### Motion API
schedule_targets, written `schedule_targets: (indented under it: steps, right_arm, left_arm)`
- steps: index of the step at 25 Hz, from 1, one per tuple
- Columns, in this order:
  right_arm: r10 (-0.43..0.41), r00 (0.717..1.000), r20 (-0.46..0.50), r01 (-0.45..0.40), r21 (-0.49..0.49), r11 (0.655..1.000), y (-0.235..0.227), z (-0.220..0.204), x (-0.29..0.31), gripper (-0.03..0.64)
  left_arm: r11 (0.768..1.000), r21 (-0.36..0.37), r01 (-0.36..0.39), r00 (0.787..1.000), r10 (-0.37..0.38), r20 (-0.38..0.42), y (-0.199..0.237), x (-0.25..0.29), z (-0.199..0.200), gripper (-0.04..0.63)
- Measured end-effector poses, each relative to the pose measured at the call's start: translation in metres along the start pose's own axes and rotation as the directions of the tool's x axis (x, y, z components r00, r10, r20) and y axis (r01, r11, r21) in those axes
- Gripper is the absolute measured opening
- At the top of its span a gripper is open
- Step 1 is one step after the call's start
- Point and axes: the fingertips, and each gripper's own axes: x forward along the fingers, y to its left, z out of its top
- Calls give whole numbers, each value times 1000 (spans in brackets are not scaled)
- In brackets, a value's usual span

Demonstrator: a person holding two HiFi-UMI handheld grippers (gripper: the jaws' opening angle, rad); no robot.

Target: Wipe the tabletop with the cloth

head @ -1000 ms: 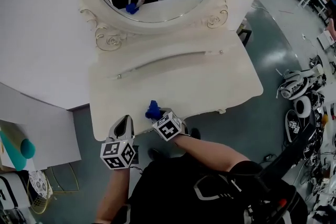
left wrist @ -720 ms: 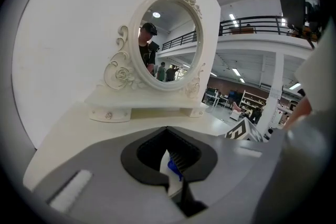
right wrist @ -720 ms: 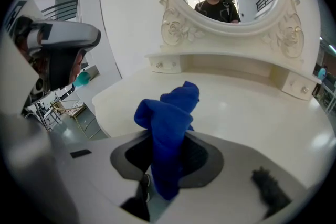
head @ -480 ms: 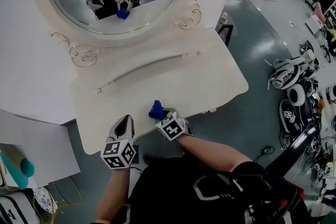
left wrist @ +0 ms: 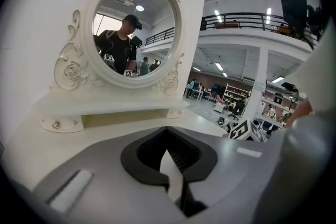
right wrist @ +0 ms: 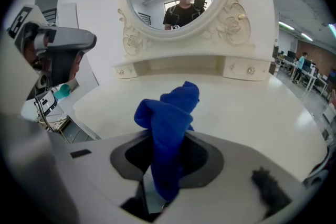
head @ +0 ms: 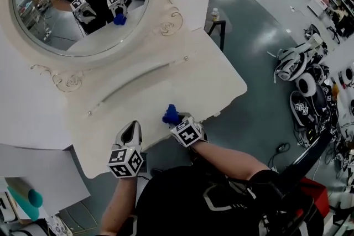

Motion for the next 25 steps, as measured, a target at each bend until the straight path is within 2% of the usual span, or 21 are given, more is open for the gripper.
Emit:
schedule_targets:
  steps: [11, 17, 21, 25]
  right_arm:
    - [-118, 992, 44, 114, 82, 990, -102, -27, -40, 125]
    - [-165, 985, 47, 160, 91, 983, -153, -39, -61, 126]
    - [-186, 982, 29, 180, 147, 973, -183, -49, -75, 126]
    - [-210, 978, 20, 204, 156, 966, -217, -57, -88, 125]
  left_arm:
    - [993, 55, 105, 994, -103, -36, -65, 65, 5, 9]
    - [988, 68, 139, 989, -135, -56, -96, 94, 5, 9]
    - [985, 72, 159, 986, -154, -66, -115, 111, 3, 9]
    - [981, 79, 175, 983, -169, -71, -132, 123, 3, 9]
